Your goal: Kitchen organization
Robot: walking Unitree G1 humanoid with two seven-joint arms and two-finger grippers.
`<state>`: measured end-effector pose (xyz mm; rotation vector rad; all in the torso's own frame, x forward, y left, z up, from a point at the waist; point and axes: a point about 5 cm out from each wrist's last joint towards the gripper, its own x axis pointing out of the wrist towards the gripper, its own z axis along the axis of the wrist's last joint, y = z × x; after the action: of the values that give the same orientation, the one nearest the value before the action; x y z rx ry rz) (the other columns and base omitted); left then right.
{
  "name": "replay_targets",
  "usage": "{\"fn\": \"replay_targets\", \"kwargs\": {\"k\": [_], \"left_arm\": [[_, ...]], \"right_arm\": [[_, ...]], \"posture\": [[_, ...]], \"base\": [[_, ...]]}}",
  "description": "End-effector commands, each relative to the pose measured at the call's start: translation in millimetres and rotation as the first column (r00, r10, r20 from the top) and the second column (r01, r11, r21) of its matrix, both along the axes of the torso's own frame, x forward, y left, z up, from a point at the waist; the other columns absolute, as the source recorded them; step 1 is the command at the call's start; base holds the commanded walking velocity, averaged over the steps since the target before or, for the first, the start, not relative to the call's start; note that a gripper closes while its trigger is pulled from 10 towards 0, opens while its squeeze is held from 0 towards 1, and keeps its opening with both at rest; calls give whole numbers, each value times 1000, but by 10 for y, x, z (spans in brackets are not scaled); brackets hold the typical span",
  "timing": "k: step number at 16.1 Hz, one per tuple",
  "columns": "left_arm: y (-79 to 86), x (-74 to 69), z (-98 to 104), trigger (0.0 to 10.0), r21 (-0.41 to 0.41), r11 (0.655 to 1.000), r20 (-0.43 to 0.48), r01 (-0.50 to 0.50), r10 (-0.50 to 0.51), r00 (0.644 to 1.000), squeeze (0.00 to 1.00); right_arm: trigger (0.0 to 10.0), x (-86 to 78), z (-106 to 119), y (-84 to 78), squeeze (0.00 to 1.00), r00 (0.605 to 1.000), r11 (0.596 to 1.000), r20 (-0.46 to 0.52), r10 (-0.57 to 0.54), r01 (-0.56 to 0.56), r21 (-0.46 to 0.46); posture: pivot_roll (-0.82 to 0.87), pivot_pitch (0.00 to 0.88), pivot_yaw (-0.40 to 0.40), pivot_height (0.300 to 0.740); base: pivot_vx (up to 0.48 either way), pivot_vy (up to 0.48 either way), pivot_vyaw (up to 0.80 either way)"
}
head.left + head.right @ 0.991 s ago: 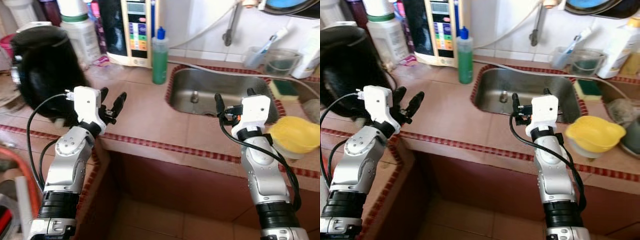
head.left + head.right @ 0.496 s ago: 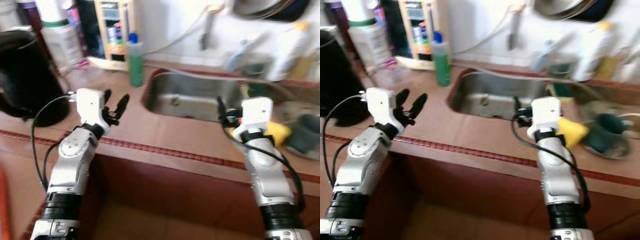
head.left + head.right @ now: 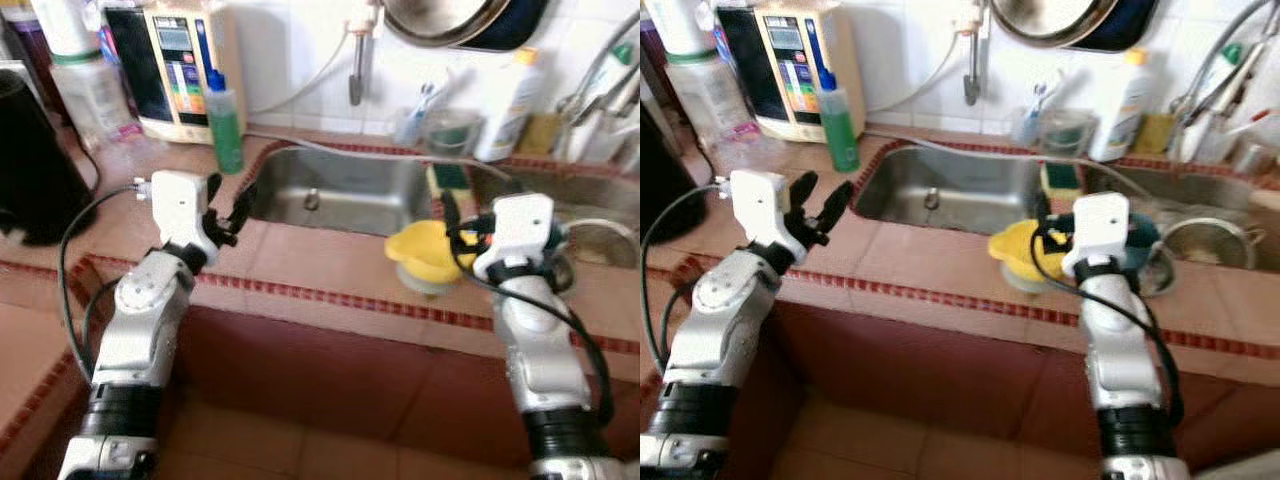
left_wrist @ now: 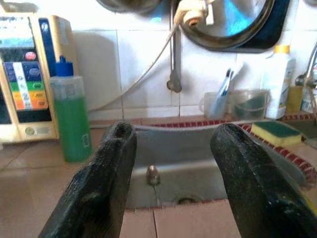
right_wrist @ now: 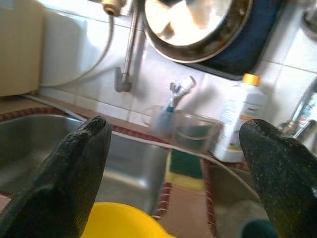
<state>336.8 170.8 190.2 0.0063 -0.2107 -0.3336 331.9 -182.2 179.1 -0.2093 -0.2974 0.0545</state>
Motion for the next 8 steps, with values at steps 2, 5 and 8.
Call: {"fn": "replay_targets", "kwargs": {"k": [2, 5, 8], "left_arm": [[0, 18, 60, 10000, -1, 1000, 18, -1, 1, 1000, 0], [-10, 16, 49, 10000, 0, 1000, 17, 1, -1, 1000, 0], [-17, 20, 49, 10000, -2, 1000, 19, 3, -3, 1000, 0]], "right_arm": [[10000, 17, 72, 14, 0, 1000, 1000, 24, 5, -5, -7], [10000, 16, 62, 14, 0, 1000, 1000, 22, 10, -10, -13], [10000, 20, 68, 12, 0, 1000, 1000, 23, 11, -10, -16]], "posture": [[-181, 0, 17, 740], [-184, 0, 15, 740], [-186, 0, 14, 740]], "base": [[0, -351, 0], [0, -349, 0], [0, -349, 0]]}}
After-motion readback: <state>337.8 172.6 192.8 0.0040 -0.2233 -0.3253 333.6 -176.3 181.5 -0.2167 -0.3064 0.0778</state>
